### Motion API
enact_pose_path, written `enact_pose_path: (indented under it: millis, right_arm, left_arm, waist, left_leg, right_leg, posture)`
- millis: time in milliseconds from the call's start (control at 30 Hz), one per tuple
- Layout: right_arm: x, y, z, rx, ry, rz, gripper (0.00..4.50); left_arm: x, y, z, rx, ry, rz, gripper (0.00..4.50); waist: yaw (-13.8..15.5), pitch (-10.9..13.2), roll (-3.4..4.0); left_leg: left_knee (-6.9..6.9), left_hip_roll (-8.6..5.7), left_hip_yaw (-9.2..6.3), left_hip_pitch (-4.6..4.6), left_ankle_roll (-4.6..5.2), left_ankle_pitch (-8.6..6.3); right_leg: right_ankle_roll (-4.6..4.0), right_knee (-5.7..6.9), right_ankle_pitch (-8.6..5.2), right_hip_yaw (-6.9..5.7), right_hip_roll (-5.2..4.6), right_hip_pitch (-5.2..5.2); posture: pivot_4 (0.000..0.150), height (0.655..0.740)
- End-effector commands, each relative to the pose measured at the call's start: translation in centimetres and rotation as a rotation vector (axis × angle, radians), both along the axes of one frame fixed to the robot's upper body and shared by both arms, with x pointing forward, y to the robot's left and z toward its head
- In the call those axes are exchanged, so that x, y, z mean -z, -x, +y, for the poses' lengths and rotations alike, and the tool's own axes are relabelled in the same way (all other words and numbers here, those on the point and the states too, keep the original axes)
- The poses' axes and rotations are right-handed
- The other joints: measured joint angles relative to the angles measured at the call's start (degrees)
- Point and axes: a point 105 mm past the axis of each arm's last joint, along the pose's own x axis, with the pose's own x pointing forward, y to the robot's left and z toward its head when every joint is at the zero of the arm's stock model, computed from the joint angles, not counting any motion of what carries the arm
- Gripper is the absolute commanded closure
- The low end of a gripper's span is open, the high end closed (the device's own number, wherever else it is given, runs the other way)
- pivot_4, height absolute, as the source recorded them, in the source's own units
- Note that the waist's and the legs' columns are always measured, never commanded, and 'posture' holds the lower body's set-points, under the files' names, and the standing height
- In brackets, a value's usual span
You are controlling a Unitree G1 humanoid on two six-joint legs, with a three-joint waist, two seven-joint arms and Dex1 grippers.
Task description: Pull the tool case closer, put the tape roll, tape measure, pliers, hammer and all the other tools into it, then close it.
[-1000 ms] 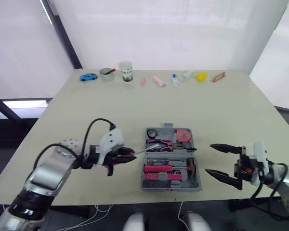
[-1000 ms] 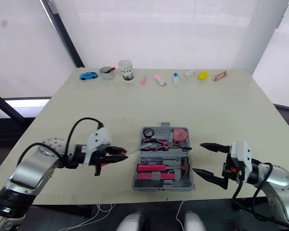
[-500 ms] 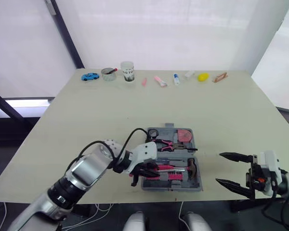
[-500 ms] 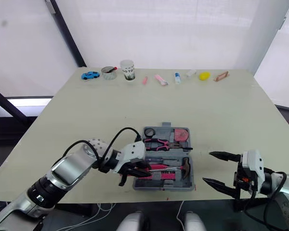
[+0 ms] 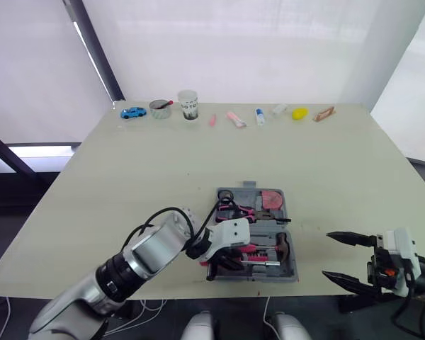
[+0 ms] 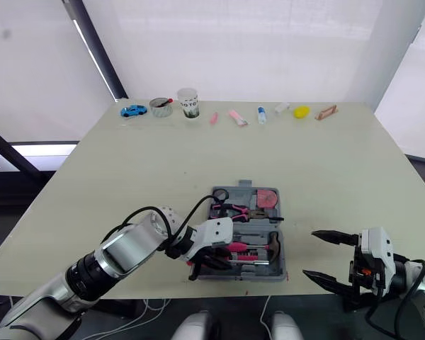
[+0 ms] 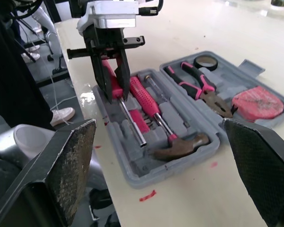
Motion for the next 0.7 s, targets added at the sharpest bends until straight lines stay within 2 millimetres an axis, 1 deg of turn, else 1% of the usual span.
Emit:
enact_pose_path:
  millis: [33,267,700]
  right_arm:
    - [-0.7,0.1,-0.4,-0.002,0.005,-0.026,0.0]
    - [0.1,0.8,-0.7,-0.048,0.082,-0.015,0.0]
    - [-0.4,0.5,-0.5,-0.041,0.077,-0.038,0.0]
  left_arm:
    - [-0.3,1.2,-1.1,0.072,0.002,0.011,4.0]
    - [0.2,1.5,-1.8,0.06,-0.014,0.018,4.0]
    - [0.5,0.5,-2.7,0.026,-0.048,-0.002,4.0]
  waist:
    - [-0.01,0.0,0.0]
    - [0.03,0.0,0.0]
    - [0.04,0.0,0.0]
  left_leg:
    - [0.0,0.0,-0.01,0.0,0.0,0.0]
    - [0.01,-0.01,-0.02,0.01,0.0,0.0]
    - [0.03,-0.01,-0.06,0.01,0.0,0.0]
  right_leg:
    - [0.0,0.0,0.0,0.01,0.0,0.0]
    - [0.0,0.01,0.0,0.0,0.0,0.01]
    - [0.0,0.02,0.0,0.01,0.0,0.01]
  posture:
    - [0.15,0.74]
    - [0.15,0.74]
    - [0.15,0.74]
